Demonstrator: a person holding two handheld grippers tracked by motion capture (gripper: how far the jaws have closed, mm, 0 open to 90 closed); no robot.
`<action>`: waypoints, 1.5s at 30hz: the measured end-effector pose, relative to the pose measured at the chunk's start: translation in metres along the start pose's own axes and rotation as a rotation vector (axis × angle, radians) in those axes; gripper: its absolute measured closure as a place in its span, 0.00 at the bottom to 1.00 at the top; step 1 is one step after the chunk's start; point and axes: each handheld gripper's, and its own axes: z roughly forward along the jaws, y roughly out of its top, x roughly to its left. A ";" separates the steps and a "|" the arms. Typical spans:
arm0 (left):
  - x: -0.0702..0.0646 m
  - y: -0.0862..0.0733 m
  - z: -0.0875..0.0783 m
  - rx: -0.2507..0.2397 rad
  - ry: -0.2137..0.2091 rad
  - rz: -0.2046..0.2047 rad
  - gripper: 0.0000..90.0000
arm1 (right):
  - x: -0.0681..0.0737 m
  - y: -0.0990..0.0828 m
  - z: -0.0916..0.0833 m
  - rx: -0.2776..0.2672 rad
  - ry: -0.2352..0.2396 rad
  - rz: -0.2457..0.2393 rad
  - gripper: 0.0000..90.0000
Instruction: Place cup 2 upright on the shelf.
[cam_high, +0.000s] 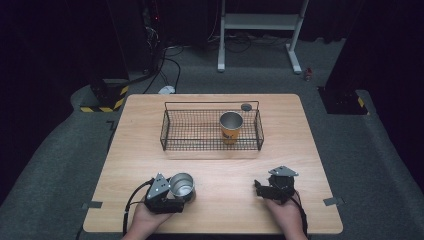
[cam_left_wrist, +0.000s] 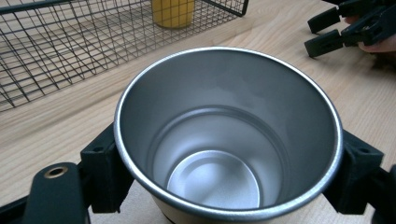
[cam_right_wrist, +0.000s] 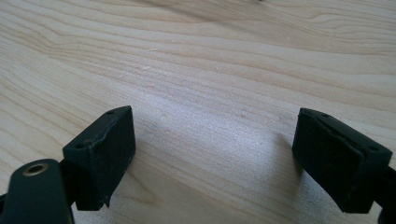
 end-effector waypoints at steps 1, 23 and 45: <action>0.000 0.000 -0.001 -0.006 0.005 -0.005 0.21 | 0.000 0.000 0.000 0.001 0.000 0.000 0.15; 0.012 0.008 0.000 -0.043 0.045 -0.051 0.21 | 0.000 0.000 0.000 0.000 0.000 0.001 0.15; 0.020 0.052 0.004 -0.078 0.073 -0.019 0.21 | 0.000 0.000 0.000 0.000 0.002 0.000 0.15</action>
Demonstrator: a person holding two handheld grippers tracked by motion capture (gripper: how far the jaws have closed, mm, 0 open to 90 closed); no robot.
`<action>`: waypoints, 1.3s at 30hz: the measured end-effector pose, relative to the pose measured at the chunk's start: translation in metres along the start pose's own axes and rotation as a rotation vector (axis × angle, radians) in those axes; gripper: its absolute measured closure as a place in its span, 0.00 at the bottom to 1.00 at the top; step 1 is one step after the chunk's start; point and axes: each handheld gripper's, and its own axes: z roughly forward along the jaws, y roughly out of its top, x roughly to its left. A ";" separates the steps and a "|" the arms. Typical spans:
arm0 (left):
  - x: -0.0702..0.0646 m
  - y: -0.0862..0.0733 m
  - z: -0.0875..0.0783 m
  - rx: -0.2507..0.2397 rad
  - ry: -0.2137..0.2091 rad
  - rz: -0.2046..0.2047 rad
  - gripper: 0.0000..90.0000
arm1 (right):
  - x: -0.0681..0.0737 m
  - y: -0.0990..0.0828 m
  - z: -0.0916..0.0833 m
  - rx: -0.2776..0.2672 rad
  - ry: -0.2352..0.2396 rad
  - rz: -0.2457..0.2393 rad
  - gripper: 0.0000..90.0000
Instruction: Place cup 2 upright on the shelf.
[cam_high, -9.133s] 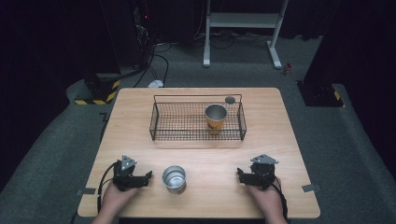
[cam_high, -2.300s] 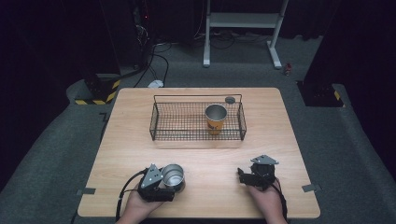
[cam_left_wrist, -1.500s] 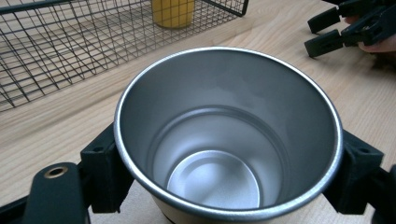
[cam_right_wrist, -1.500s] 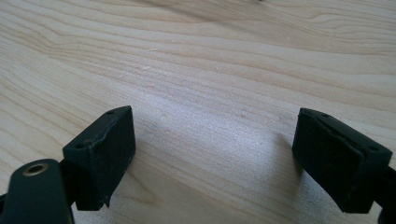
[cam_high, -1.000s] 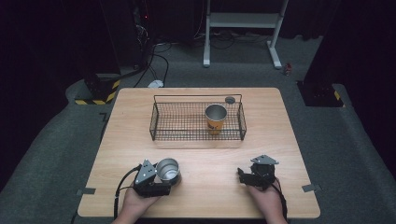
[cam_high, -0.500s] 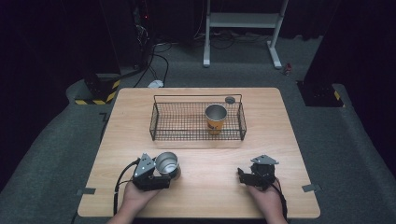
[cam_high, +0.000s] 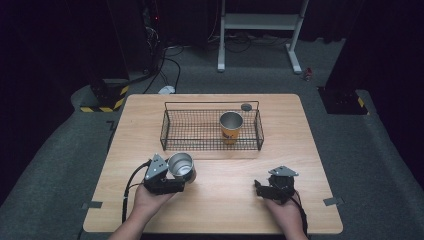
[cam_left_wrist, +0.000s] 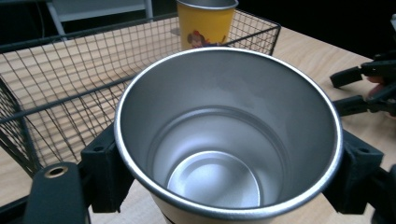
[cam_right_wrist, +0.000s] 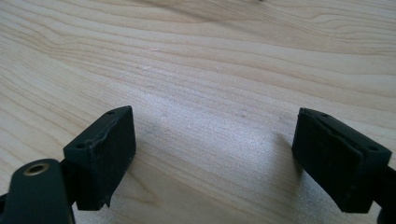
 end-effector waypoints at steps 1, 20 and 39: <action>0.001 0.002 0.001 0.000 0.004 0.001 0.21 | 0.000 0.000 0.000 0.000 0.001 -0.001 0.15; 0.025 0.035 0.014 -0.017 0.042 -0.016 0.21 | 0.000 0.000 0.000 0.000 0.002 -0.002 0.15; 0.039 0.068 0.038 -0.020 0.076 -0.010 0.21 | 0.000 0.000 0.000 0.000 0.002 -0.003 0.15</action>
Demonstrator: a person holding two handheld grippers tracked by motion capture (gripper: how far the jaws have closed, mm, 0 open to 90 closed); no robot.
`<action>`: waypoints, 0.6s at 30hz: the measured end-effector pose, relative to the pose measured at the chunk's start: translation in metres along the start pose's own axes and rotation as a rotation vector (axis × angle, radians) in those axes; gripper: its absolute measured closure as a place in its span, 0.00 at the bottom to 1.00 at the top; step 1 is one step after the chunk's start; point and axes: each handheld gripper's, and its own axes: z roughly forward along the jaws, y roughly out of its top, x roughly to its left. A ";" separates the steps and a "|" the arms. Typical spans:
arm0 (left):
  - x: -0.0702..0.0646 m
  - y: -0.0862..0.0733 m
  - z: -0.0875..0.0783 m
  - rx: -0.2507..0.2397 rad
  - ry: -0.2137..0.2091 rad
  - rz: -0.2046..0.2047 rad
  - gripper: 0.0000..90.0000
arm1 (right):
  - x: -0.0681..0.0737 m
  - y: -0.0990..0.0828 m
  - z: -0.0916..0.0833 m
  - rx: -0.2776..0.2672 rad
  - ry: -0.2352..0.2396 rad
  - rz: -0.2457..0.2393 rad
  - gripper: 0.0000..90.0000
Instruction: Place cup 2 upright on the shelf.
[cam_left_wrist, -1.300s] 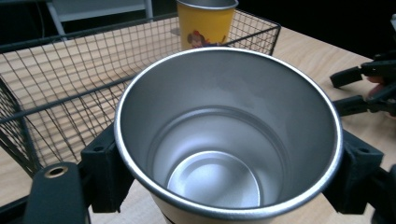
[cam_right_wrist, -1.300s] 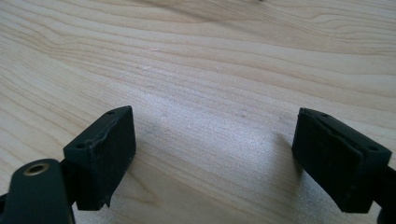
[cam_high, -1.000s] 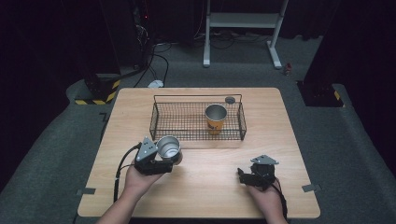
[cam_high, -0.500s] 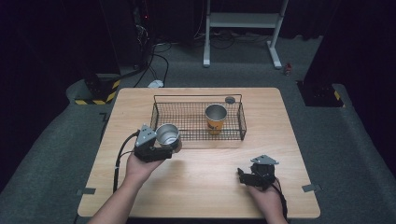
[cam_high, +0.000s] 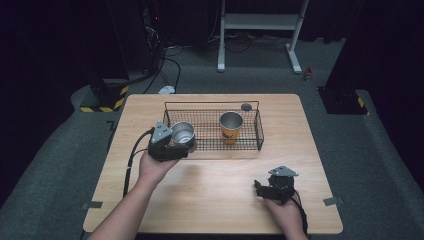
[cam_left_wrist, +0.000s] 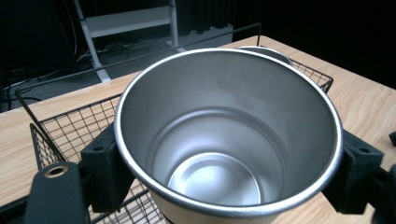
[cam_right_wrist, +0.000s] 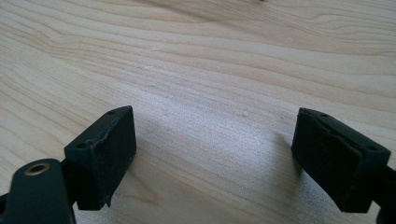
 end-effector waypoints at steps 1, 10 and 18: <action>0.001 0.001 0.001 -0.003 0.003 -0.003 0.21 | 0.000 0.000 0.000 0.000 0.000 0.000 0.15; 0.005 0.018 0.017 -0.004 0.008 -0.001 0.21 | 0.000 0.000 0.000 0.000 0.000 0.000 0.15; 0.017 0.032 0.032 0.000 0.016 -0.010 0.21 | 0.000 0.000 0.000 0.000 0.000 0.000 0.15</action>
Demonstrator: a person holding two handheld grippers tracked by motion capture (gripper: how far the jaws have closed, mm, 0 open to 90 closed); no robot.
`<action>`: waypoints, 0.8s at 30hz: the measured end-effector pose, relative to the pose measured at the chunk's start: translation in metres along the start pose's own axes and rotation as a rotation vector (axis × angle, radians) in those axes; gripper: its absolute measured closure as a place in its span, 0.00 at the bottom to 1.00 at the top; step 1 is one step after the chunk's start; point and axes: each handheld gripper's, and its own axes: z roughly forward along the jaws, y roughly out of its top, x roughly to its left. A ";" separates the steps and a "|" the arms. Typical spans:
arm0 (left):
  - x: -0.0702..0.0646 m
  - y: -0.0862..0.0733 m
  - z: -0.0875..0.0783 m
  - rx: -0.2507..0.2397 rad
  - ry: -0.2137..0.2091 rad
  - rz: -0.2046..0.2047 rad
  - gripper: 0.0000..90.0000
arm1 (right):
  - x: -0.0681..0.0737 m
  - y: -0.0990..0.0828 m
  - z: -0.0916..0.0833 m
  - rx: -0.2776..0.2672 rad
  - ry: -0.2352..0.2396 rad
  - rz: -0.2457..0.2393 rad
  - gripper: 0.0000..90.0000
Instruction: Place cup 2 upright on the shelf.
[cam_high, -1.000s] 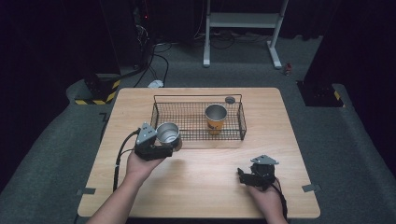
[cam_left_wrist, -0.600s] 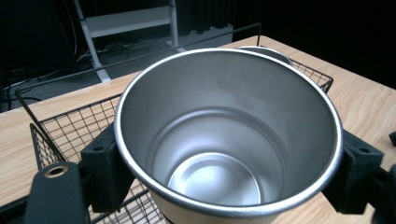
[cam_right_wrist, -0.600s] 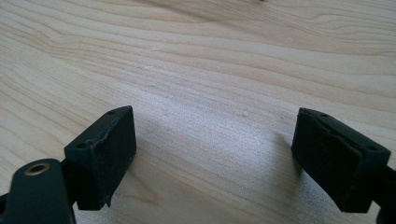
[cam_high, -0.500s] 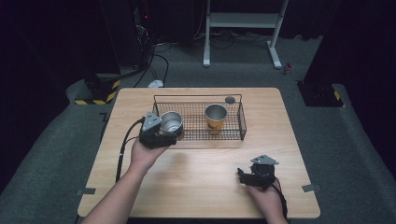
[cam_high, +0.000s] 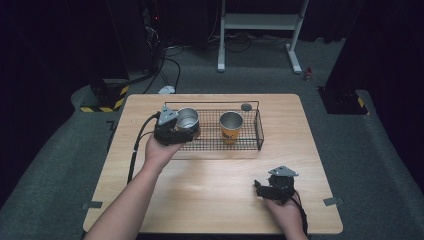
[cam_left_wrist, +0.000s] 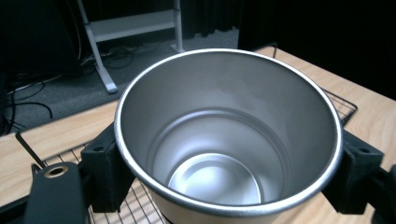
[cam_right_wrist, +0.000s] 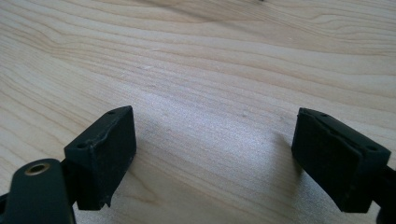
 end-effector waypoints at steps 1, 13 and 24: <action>0.002 0.001 0.002 0.002 0.001 -0.006 0.21 | 0.000 0.000 0.000 0.000 0.000 0.000 0.15; 0.015 0.006 0.022 0.006 0.009 -0.041 0.21 | 0.000 0.000 0.000 0.000 0.000 0.000 0.15; 0.025 0.005 0.042 0.021 0.047 -0.096 0.21 | 0.000 0.000 0.000 -0.001 0.002 -0.001 0.16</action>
